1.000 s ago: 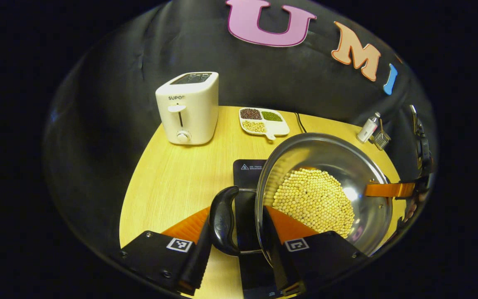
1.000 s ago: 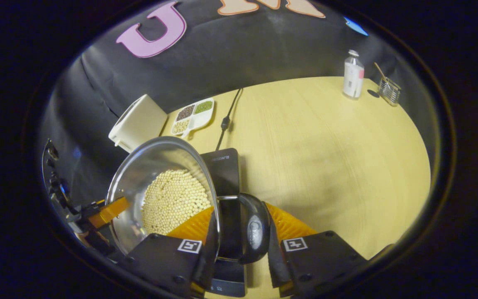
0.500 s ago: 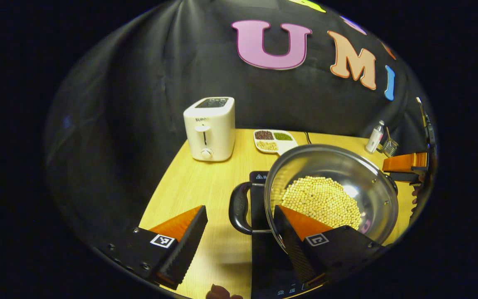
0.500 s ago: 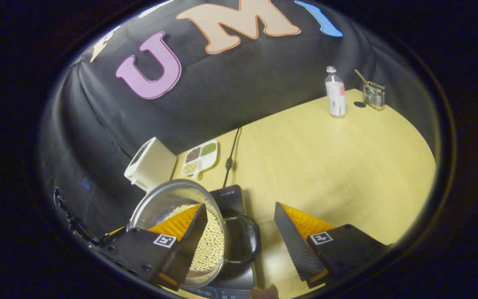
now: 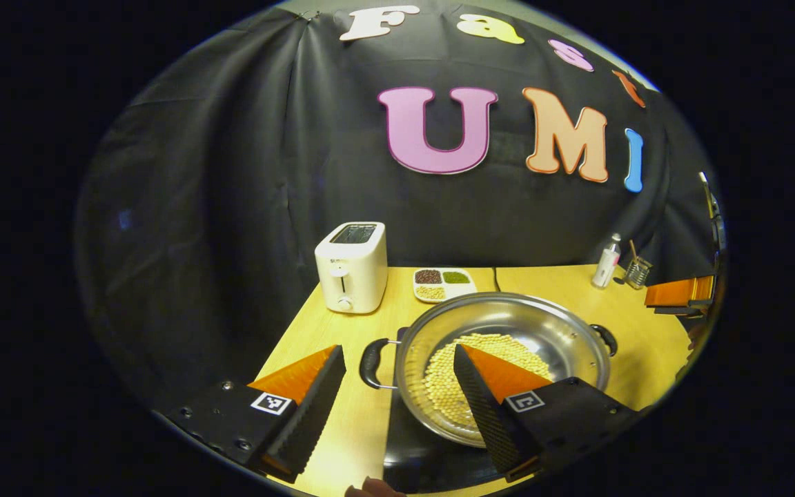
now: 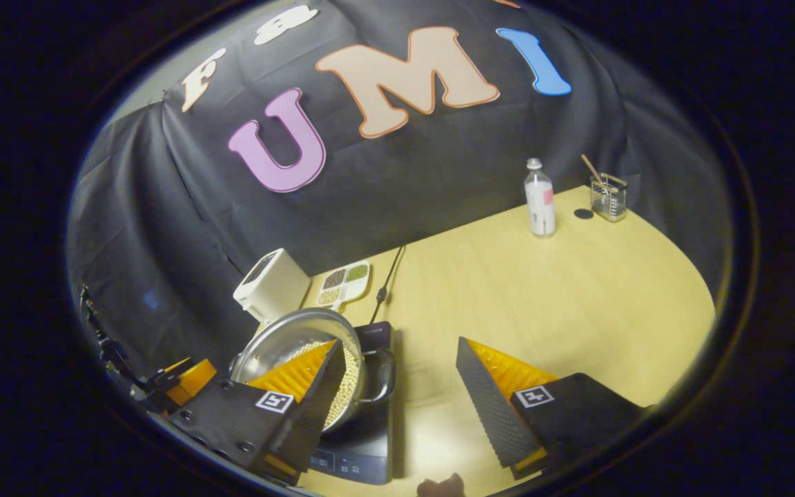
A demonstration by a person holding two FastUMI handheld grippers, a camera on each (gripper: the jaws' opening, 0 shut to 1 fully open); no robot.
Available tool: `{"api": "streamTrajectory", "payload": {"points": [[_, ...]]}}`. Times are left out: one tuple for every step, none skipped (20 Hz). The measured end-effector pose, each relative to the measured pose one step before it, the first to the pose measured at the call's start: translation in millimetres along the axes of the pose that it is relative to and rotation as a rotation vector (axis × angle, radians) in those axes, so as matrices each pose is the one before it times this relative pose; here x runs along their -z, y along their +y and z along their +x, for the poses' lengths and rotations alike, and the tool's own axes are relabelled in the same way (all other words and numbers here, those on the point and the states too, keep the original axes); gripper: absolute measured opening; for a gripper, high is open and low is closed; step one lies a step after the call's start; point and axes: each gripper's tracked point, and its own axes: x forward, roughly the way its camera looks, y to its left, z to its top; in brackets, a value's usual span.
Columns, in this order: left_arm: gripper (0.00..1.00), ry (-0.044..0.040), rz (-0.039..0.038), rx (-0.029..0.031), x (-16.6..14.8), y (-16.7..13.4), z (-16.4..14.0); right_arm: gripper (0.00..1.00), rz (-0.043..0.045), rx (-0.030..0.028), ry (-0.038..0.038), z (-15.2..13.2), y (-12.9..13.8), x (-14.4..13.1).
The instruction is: First push the handle of the pot to place it horizontally, then grasp the pot with both hands and set it on the induction cooktop.
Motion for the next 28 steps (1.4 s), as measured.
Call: {"api": "streamTrajectory", "payload": {"points": [[0.96,-0.00896,0.00389,-0.00299,-4.39,-10.26,-8.01,0.92,-0.00806,-0.00691,-0.01697,-8.16,-7.38,-6.62],[0.96,-0.01043,0.00165,-0.00224,-5.10,-9.81,-7.12,0.92,-0.00990,-0.01095,-0.01330,-9.68,-5.86,-4.41],[0.96,-0.00967,0.00019,-0.00209,-5.25,-13.17,-9.53,1.00,-0.01306,-0.01645,-0.01163,-13.01,-5.55,-4.49],[0.96,-0.01218,0.00048,-0.00322,-6.38,-11.97,-8.70,0.92,-0.01847,-0.01648,-0.00545,-11.57,-7.35,-4.69],[0.96,-0.00689,0.00329,-0.00433,-3.71,-13.47,-8.80,0.92,-0.02308,-0.01333,-0.01337,-12.86,-9.62,-6.85],[0.96,-0.00773,0.00038,-0.00816,-5.59,-13.57,-10.05,0.92,-0.02683,-0.00152,-0.00796,-11.75,-12.24,-6.53],[0.96,-0.00207,-0.00772,-0.00320,-4.64,-14.42,-10.60,0.92,-0.02457,0.00068,-0.00530,-15.34,-12.48,-4.37],[0.96,-0.01017,-0.01512,0.00588,-5.67,-17.79,-11.27,1.00,-0.01609,-0.00524,-0.02167,-11.86,-10.30,-8.11],[0.96,-0.00848,-0.01213,0.00770,-5.58,-19.24,-8.95,1.00,-0.01393,0.00198,-0.02482,-9.89,-10.96,-7.18],[0.96,-0.00118,-0.00135,0.00075,-3.86,-15.22,-7.03,0.92,-0.00840,0.00139,-0.01629,-10.64,-10.90,-5.70],[0.96,-0.00742,0.00284,-0.00104,-5.02,-12.63,-7.60,0.92,-0.00323,-0.00082,-0.01350,-12.68,-7.70,-5.58],[0.96,-0.02482,0.00444,0.00317,-8.85,-13.59,-11.06,0.92,0.00105,-0.00374,-0.01869,-9.41,-7.69,-8.14],[0.96,-0.02061,0.00237,0.00775,-10.31,-14.35,-11.62,0.92,0.00256,-0.00068,-0.02341,-11.10,-7.51,-9.03],[0.96,-0.00456,0.00519,0.01011,-6.29,-13.89,-7.72,0.92,0.00636,0.00158,-0.02559,-9.98,-6.88,-11.24],[0.96,-0.00378,0.00483,0.01091,-5.04,-12.30,-9.32,0.92,0.00463,0.00318,-0.02702,-10.23,-6.30,-11.05],[0.96,-0.01248,-0.00126,0.00708,-9.29,-10.18,-7.65,0.92,-0.00333,0.00475,-0.02491,-6.51,-6.32,-11.74],[0.96,-0.01373,-0.00636,0.00941,-11.29,-9.72,-6.55,0.92,-0.00778,0.00653,-0.02498,-9.06,-5.92,-10.72],[0.96,-0.01278,-0.01020,0.00838,-10.71,-8.87,-5.47,0.92,-0.00664,0.00542,-0.02898,-6.77,-5.00,-12.70],[0.96,-0.01520,-0.01011,0.00635,-10.35,-7.99,-5.30,0.92,-0.00531,0.00707,-0.02382,-6.46,-3.14,-11.42],[0.96,-0.01909,-0.00465,0.00717,-11.57,-6.66,-4.60,0.92,-0.00631,0.00777,-0.02168,-5.60,-3.06,-11.29],[0.96,-0.01809,0.00291,0.00527,-11.83,-6.12,-5.60,0.92,-0.00835,0.00389,-0.02534,-6.74,-2.15,-11.58],[0.96,-0.02275,0.00958,0.00535,-12.49,-6.60,-5.22,0.92,-0.01140,0.00360,-0.02565,-4.94,-1.25,-13.75],[0.96,-0.02995,0.01011,0.00838,-14.53,-6.66,-4.01,0.92,-0.01331,0.00866,-0.02507,-7.05,-2.40,-13.55],[0.96,-0.03335,0.00679,0.01194,-15.08,-6.99,-3.42,0.92,-0.01675,0.01249,-0.03420,-5.00,-2.39,-15.20],[0.95,-0.03339,0.00597,0.01220,-13.71,-5.78,-3.41,0.92,-0.01895,0.01339,-0.03342,-7.13,-2.00,-16.56],[0.95,-0.03504,0.00204,0.01162,-14.24,-3.77,-3.29,0.92,-0.02165,0.01319,-0.03500,-4.68,-1.08,-15.41],[0.95,-0.03126,-0.00034,0.01388,-12.51,-3.64,-3.77,0.92,-0.01711,0.00907,-0.03016,-6.27,1.07,-13.92],[0.96,-0.03025,-0.00031,0.01086,-11.48,-1.99,-3.57,0.92,-0.01408,0.01472,-0.02648,-4.22,2.38,-13.74]]}}
